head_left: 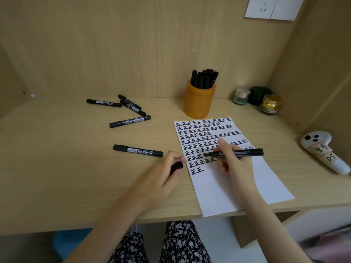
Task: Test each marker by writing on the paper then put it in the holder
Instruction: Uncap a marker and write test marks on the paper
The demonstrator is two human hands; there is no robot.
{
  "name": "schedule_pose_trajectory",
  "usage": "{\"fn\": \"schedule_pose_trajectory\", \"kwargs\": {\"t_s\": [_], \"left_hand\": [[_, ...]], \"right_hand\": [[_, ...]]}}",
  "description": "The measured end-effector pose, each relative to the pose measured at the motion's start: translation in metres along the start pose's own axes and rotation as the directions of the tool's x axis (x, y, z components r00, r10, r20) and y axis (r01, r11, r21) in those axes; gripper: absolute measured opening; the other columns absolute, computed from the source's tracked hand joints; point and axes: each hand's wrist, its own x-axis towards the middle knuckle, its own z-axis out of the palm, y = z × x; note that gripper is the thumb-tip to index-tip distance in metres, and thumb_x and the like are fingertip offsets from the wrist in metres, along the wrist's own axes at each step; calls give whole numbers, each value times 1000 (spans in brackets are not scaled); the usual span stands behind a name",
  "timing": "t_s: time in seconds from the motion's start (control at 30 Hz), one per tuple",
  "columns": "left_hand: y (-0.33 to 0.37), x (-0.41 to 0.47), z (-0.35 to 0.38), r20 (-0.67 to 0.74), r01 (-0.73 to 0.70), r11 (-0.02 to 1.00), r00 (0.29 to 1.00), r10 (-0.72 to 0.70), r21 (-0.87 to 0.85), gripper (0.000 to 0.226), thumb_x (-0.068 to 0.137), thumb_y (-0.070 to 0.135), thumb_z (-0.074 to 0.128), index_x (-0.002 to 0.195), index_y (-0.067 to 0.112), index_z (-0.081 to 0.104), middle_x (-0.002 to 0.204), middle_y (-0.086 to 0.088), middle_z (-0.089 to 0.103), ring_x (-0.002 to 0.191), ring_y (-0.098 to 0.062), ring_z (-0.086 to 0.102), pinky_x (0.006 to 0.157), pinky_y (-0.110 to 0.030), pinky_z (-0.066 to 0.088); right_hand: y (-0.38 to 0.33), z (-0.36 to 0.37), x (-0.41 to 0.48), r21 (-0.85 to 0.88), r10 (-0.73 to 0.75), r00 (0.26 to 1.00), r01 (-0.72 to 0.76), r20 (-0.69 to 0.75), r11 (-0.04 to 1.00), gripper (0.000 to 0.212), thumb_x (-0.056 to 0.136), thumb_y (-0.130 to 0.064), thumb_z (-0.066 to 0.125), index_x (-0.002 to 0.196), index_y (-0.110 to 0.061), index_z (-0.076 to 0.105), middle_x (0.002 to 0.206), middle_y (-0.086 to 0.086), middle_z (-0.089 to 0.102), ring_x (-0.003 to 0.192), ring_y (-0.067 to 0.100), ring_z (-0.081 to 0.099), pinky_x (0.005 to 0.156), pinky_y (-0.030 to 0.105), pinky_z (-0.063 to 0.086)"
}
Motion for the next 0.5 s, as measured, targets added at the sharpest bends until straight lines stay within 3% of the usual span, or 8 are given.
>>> {"fn": "schedule_pose_trajectory", "kwargs": {"t_s": [0.07,0.13,0.2,0.27,0.33,0.5], "left_hand": [[0,2,0,-20,51,997,998,-52,-59,19,98,37,32,117,37,34,102,13,59,90,-2,59,88,-36,49],[2,4,-1,-23,74,991,997,-77,-112,23,94,40,39,117,38,34,108,18,59,92,14,54,94,-19,43],[4,6,-2,-57,80,982,994,-91,-169,23,90,38,50,109,38,38,110,21,61,78,19,53,81,-7,40],[0,7,-3,-115,80,974,988,-106,-213,25,82,45,57,102,38,44,102,22,66,76,5,59,78,-17,47],[-3,6,-3,-144,91,963,981,-131,-255,33,73,56,57,100,38,48,101,22,68,90,-12,65,85,-36,53],[1,6,-4,-162,92,954,976,-143,-286,34,69,55,58,97,37,51,98,22,69,89,-12,65,84,-41,53]], "right_hand": [[-5,0,0,88,59,998,-61,25,994,32,92,-31,60,80,-2,64,52,1,45,47,11,40,46,21,31],[-9,3,-2,105,73,995,-81,75,991,23,92,-26,60,77,-8,57,50,0,46,45,12,40,47,23,29],[-12,7,-4,116,64,993,-75,95,990,28,90,-23,63,67,-15,49,49,2,47,43,13,40,46,24,28],[-13,12,-5,111,36,995,-47,95,993,34,87,-23,67,62,-18,45,47,3,42,41,14,36,41,22,24],[-13,15,-6,135,10,994,-25,109,991,36,86,-18,68,59,-18,44,47,2,33,41,14,27,40,21,21],[-12,22,-7,135,-31,993,16,112,991,38,89,-10,65,57,-16,46,45,0,32,41,13,27,40,19,25]]}}
